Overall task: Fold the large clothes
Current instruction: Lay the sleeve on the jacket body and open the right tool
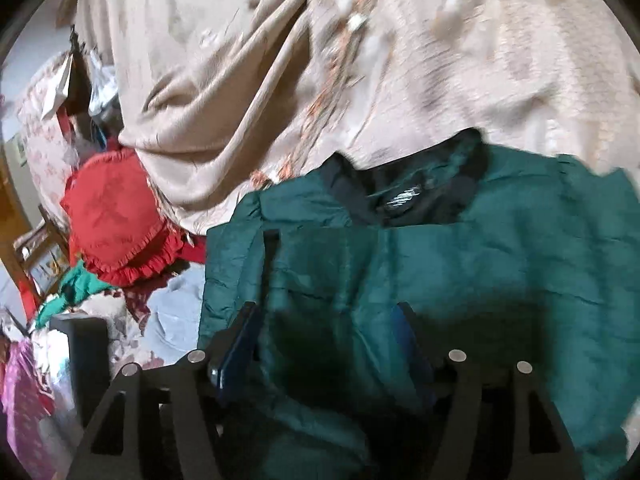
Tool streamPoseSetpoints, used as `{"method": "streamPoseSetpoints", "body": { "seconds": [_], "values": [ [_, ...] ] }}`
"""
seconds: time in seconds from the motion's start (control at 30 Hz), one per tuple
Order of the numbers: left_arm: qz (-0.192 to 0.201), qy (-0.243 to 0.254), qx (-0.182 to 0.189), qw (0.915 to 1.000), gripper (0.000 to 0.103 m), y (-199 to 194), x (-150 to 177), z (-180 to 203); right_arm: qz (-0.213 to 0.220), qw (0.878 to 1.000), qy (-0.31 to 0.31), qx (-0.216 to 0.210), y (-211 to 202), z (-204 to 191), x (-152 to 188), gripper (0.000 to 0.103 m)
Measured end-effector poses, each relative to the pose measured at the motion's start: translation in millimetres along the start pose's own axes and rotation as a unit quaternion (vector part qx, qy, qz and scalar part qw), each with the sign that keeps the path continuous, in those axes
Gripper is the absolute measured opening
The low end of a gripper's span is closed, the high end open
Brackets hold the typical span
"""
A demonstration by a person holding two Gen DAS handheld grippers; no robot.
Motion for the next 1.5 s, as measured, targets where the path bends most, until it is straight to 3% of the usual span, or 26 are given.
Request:
{"method": "streamPoseSetpoints", "body": {
  "seconds": [0.03,0.13,0.2,0.3,0.4,0.47,0.5,0.63,0.73,0.77,0.87,0.97,1.07,1.13,1.17,1.27,1.37,1.43,1.47,1.5],
  "values": [
    [0.006,-0.002,0.005,1.0,0.084,-3,-1,0,0.008,1.0,0.0,0.014,-13,6,1,0.066],
    [0.033,-0.004,0.029,0.999,0.084,-17,-6,2,0.002,0.993,-0.008,0.115,-51,38,9,0.066],
    [0.059,-0.007,0.048,0.9971,0.084,-30,-12,5,0.015,0.98,0.011,0.196,-95,76,19,0.067],
    [0.097,-0.009,0.092,0.991,0.084,-44,-23,19,0.022,0.973,0.036,0.225,-122,102,29,0.076],
    [0.09,0.002,0.117,0.9891,0.084,-36,-39,40,0.023,0.968,0.04,0.246,-134,128,50,0.081],
    [0.088,0.022,0.123,0.9883,0.084,-26,-51,56,-0.041,0.963,0.053,0.26,-124,152,67,0.081],
    [0.085,0.028,0.127,0.9879,0.084,-21,-55,63,-0.072,0.961,0.066,0.261,-116,161,72,0.081],
    [0.051,0.02,0.135,0.9893,0.08,15,-62,78,-0.127,0.954,0.078,0.261,-95,180,86,0.086],
    [0.058,0.025,0.148,0.987,0.026,16,-69,84,-0.131,0.953,0.072,0.263,-91,181,86,0.091],
    [0.063,0.027,0.149,0.9864,0.019,10,-71,85,-0.132,0.953,0.067,0.264,-90,181,85,0.092],
    [0.106,0.023,0.138,0.9844,0.017,-20,-80,73,-0.135,0.952,0.069,0.265,-84,182,84,0.095],
    [0.127,-0.016,0.131,0.9832,0.017,-38,-83,42,-0.135,0.952,0.072,0.264,-85,184,85,0.095],
    [0.109,-0.037,0.108,0.9875,0.017,-29,-75,23,-0.137,0.952,0.075,0.265,-84,186,86,0.097],
    [0.075,-0.029,0.098,0.9919,0.019,-5,-67,21,-0.138,0.951,0.076,0.265,-84,187,86,0.097],
    [0.054,-0.026,0.098,0.9934,0.025,10,-63,24,-0.138,0.951,0.076,0.265,-84,187,86,0.097],
    [0.04,-0.042,0.091,0.9941,0.036,13,-59,19,-0.13,0.953,0.085,0.259,-88,188,81,0.097],
    [0.068,-0.072,0.053,0.9937,0.042,-14,-62,3,-0.058,0.961,0.112,0.244,-113,188,55,0.096],
    [0.113,-0.081,-0.005,0.9903,0.044,-40,-67,-9,0.013,0.963,0.117,0.241,-130,186,28,0.096],
    [0.133,-0.078,-0.016,0.9879,0.044,-48,-71,-10,0.027,0.963,0.111,0.244,-130,185,18,0.093],
    [0.15,-0.066,-0.016,0.9863,0.044,-55,-77,-4,0.039,0.965,0.096,0.243,-123,181,4,0.078]
  ]
}}
Point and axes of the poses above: each gripper's, at about its wrist camera, not at the fingertips, and y roughly the way its jaws point, z to its right, x to its underside, the point moved 6 cm from there along y, roughly the way its jaws point, and after that the axes turned 11 degrees about y, right-handed, at the moved point
